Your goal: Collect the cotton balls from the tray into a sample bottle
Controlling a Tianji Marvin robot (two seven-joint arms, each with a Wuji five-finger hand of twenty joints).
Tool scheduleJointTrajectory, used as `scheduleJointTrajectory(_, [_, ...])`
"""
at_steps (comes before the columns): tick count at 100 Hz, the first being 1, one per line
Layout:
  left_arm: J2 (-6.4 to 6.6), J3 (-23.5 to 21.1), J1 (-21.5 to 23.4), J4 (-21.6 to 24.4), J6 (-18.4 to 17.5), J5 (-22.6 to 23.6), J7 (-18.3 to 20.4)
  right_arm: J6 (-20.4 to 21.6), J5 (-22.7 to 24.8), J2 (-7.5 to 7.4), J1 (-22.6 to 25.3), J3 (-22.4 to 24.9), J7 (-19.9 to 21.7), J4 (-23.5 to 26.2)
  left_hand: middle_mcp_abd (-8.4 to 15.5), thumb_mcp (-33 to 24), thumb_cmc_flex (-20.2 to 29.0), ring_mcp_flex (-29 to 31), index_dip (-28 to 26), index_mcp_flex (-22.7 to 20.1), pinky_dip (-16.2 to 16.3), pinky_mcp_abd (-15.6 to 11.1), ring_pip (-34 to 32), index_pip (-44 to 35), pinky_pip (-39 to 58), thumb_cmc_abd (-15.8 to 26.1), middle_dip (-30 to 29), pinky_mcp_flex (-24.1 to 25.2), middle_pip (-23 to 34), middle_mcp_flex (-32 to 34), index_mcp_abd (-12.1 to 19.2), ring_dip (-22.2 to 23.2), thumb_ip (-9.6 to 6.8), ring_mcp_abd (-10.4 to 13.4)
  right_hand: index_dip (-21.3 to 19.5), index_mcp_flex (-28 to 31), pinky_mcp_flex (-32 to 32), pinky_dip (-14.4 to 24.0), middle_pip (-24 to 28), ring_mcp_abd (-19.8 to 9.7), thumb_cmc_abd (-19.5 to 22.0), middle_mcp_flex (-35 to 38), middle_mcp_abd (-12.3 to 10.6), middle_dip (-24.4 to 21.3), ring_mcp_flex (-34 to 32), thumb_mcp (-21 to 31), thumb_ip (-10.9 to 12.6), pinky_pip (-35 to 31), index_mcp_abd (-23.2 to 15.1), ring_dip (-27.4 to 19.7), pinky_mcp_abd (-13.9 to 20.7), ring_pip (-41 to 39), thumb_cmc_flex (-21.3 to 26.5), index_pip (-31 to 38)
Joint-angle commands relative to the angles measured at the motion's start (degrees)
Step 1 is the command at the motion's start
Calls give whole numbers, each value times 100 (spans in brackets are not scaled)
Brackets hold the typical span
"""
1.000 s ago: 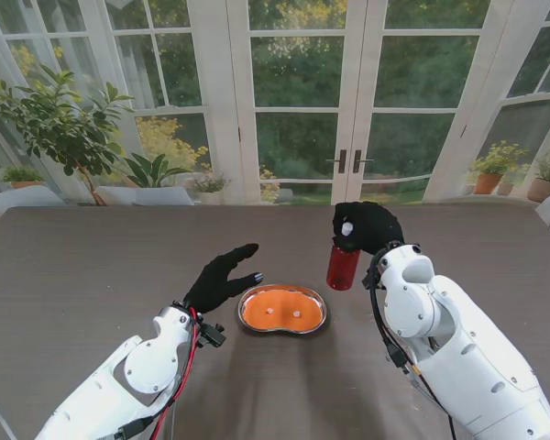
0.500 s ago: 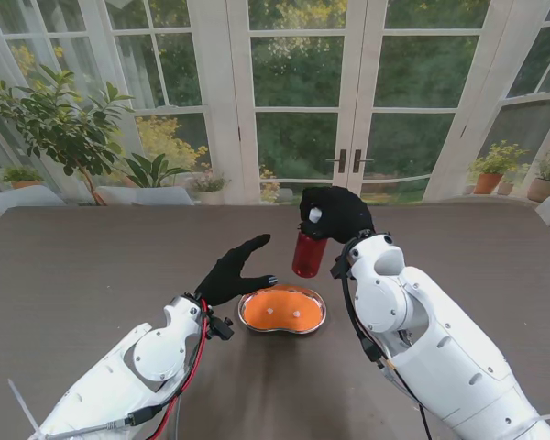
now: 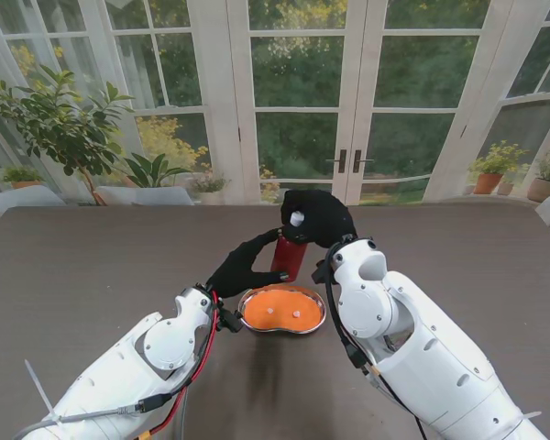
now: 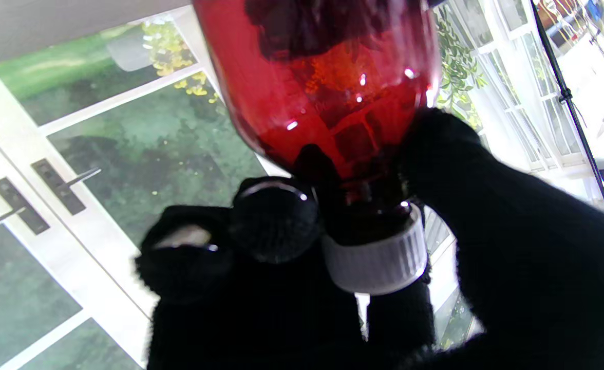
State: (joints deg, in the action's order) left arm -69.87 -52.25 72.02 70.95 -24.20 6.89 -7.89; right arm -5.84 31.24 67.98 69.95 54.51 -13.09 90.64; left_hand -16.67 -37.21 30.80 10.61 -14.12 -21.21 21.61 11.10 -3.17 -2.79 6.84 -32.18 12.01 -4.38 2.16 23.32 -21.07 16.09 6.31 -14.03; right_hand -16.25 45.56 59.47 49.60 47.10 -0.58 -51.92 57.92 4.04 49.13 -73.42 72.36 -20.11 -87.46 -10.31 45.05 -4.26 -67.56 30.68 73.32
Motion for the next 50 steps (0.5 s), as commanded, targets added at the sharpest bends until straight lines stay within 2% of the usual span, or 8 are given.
scheduleJointTrajectory(1, [-70, 16, -45, -29, -18, -23, 80, 32, -69, 77, 15, -56, 48, 59, 105, -72, -141, 75, -12, 89, -82, -176, -84, 31, -62, -291, -36, -122, 36, -8, -77, -52, 192, 77, 56, -38, 306, 148, 349, -682, 121, 249, -121, 166, -231, 645, 255, -181, -46, 183, 683, -61, 904, 492])
scheduleJointTrajectory(26, [-161, 130, -156, -187, -102, -62, -89, 93, -392, 163, 2, -221, -26, -1, -44, -211, 29, 476, -73, -139, -18, -46, -366, -67, 162, -323, 65, -567, 129, 279, -164, 87, 165, -32, 54, -37, 307, 153, 349, -679, 139, 244, -114, 170, -231, 633, 257, -179, -38, 188, 683, -63, 918, 491])
scheduleJointTrajectory(39, [-202, 150, -158, -208, -116, -103, -178, 141, -474, 197, -7, -296, -80, -66, -160, -437, 186, 760, -162, -432, 133, 64, -675, -191, 479, -282, 204, -961, 230, 615, -219, 265, 125, -176, 53, -40, 306, 156, 348, -689, 153, 239, -118, 172, -230, 623, 259, -177, -18, 188, 681, -56, 919, 488])
scheduleJointTrajectory(46, [-246, 157, -150, -235, -139, -160, -273, 162, -534, 218, -6, -326, -113, -93, -222, -715, 346, 926, -275, -680, 428, 91, -965, -274, 1282, -261, 357, -947, 289, 871, -249, 455, 86, -314, 52, -40, 303, 157, 348, -674, 162, 241, -108, 172, -230, 617, 260, -177, -13, 187, 674, -53, 928, 487])
scheduleJointTrajectory(50, [-263, 158, -145, -251, -158, -191, -309, 172, -549, 226, -7, -342, -128, -107, -240, -766, 469, 1048, -354, -856, 530, 84, -1121, -338, 2133, -199, 442, -764, 340, 1049, -239, 549, 55, -396, 50, -40, 301, 159, 344, -669, 168, 232, -106, 172, -231, 605, 260, -175, -13, 185, 670, -47, 928, 486])
